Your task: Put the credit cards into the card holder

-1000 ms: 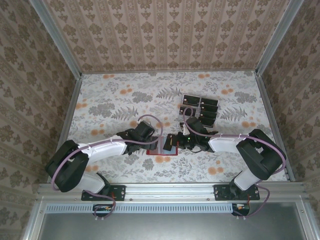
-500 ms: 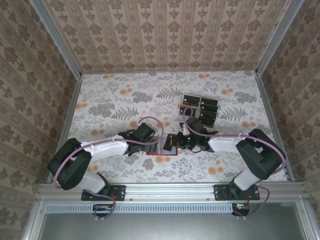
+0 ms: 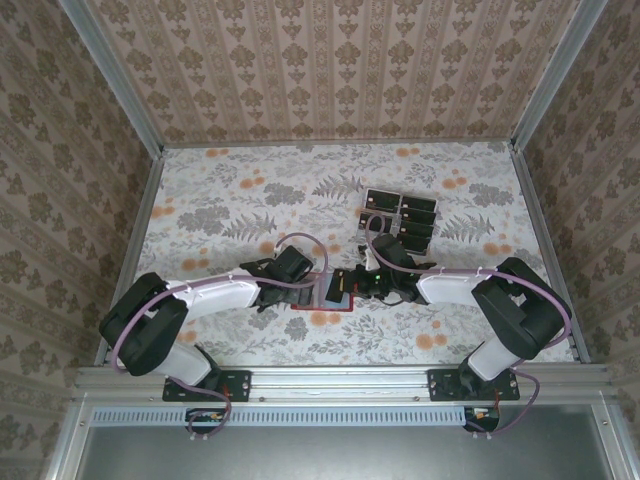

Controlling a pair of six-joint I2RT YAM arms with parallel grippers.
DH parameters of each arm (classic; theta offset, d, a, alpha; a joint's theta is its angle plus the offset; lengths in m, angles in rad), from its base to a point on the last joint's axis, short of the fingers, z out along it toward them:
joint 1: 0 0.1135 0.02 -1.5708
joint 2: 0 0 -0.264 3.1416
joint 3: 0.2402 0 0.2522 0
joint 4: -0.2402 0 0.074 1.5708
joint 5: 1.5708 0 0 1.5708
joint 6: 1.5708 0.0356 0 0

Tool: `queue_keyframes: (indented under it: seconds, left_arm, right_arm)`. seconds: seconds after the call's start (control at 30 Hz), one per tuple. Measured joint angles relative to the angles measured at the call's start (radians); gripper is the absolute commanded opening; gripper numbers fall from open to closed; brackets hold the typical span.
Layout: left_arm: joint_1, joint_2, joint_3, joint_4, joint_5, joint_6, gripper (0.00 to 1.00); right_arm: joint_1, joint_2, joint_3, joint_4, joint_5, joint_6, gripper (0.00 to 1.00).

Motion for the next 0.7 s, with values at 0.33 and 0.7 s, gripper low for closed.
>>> queue_keyframes:
  seconds: [0.33, 0.7]
  left_arm:
    - [0.000, 0.000, -0.002, 0.000, -0.010, -0.008, 1.00]
    - [0.000, 0.000, -0.002, 0.000, -0.010, -0.008, 1.00]
  right_arm:
    - [0.000, 0.000, 0.002, 0.040, -0.063, -0.014, 0.00]
    - [0.018, 0.057, 0.008, 0.119, -0.082, -0.002, 0.00]
